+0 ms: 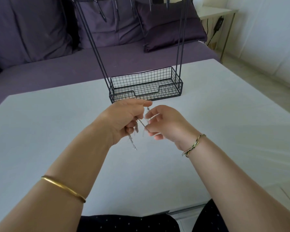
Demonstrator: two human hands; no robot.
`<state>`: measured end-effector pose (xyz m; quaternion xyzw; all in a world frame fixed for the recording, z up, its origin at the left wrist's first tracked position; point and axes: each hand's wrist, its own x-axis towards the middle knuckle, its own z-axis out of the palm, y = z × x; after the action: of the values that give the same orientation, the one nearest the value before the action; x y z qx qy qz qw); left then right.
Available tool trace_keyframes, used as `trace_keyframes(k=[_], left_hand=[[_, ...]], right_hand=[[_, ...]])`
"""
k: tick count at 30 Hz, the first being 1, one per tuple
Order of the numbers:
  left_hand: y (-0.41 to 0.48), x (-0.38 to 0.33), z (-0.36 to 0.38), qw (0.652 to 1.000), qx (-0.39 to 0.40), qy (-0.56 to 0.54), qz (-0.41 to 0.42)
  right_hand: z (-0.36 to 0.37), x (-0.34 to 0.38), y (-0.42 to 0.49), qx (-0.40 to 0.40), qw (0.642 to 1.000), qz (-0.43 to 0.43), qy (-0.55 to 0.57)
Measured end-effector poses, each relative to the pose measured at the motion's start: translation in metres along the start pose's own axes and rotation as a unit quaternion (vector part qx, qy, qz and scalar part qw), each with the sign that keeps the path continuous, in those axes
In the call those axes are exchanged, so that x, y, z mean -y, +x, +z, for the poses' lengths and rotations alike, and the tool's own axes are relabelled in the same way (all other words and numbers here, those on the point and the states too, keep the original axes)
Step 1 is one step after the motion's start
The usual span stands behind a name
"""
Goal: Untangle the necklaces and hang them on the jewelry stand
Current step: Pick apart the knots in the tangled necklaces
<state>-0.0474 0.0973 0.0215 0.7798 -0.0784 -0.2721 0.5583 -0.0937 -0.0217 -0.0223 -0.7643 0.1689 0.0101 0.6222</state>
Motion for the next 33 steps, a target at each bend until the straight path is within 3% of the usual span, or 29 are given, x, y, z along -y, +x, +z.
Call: trace_keyframes(k=[7,11,16,24,29,33], left_hand=[[0.002,0.001,0.002,0.998,-0.019,0.055,0.009],[0.001,0.001,0.003,0.998,-0.016,0.064,0.008],[-0.001,-0.002,0.005,1.0,0.0,0.011,-0.011],[-0.002,-0.002,0.002,0.993,0.005,-0.105,-0.06],[-0.001,-0.001,0.0,0.996,-0.006,-0.071,-0.063],[-0.001,-0.002,0.002,0.997,-0.047,0.031,-0.05]], right_hand=[[-0.007,-0.001,0.002,-0.054,0.996,0.015,0.07],[-0.01,-0.001,0.004,-0.045,0.991,0.032,0.123],[-0.013,-0.001,0.008,-0.046,0.963,0.098,0.248],[-0.013,-0.002,0.007,-0.041,0.937,0.128,0.321],[-0.015,0.0,0.007,-0.022,0.933,0.131,0.334],[-0.014,0.0,0.007,-0.022,0.939,0.128,0.319]])
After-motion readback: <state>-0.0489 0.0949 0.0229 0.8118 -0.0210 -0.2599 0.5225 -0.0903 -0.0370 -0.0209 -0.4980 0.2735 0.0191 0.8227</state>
